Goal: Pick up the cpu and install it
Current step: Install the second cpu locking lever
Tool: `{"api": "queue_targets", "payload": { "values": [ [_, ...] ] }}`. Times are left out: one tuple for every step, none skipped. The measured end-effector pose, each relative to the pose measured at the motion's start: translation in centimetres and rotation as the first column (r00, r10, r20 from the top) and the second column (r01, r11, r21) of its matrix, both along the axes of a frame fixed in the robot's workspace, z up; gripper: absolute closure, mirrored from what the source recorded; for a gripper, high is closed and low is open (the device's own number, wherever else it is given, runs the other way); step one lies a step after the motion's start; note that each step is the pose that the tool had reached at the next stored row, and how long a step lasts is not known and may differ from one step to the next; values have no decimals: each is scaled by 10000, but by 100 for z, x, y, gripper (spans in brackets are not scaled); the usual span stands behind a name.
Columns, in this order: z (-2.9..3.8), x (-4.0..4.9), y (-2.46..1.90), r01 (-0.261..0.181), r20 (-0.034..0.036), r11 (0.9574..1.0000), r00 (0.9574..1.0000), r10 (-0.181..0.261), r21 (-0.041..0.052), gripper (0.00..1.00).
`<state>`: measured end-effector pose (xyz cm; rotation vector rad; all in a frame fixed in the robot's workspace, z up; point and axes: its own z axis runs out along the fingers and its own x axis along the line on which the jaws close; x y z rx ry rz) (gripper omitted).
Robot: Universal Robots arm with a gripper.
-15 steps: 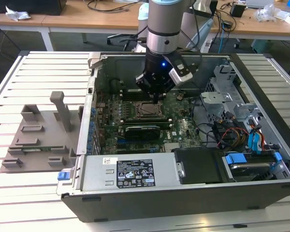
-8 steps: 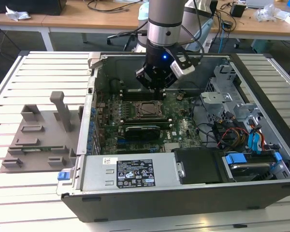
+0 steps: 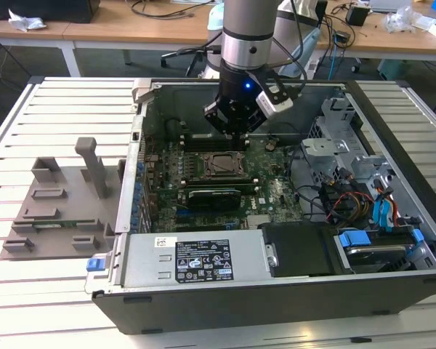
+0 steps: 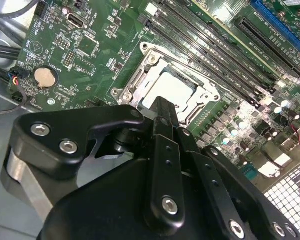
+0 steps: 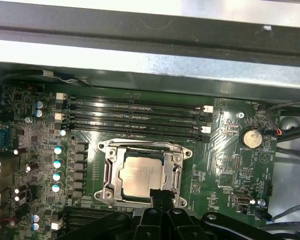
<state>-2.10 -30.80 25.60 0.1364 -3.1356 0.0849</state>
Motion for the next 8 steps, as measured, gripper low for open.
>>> {"api": "queue_targets", "payload": {
  "values": [
    [0,0,0,0,0,10000,10000,0,0,89],
    [0,0,0,0,0,10000,10000,0,0,89],
    [0,0,0,0,0,10000,10000,0,0,89],
    [0,0,-1,0,0,10000,10000,0,-1,89],
    [1,0,-6,-2,-1,10000,10000,2,-2,89],
    [0,0,-14,-1,0,10000,10000,1,0,89],
    [0,0,-25,0,0,10000,10000,0,0,89],
    [0,0,-44,-1,0,10000,10000,1,0,89]
  ]
}}
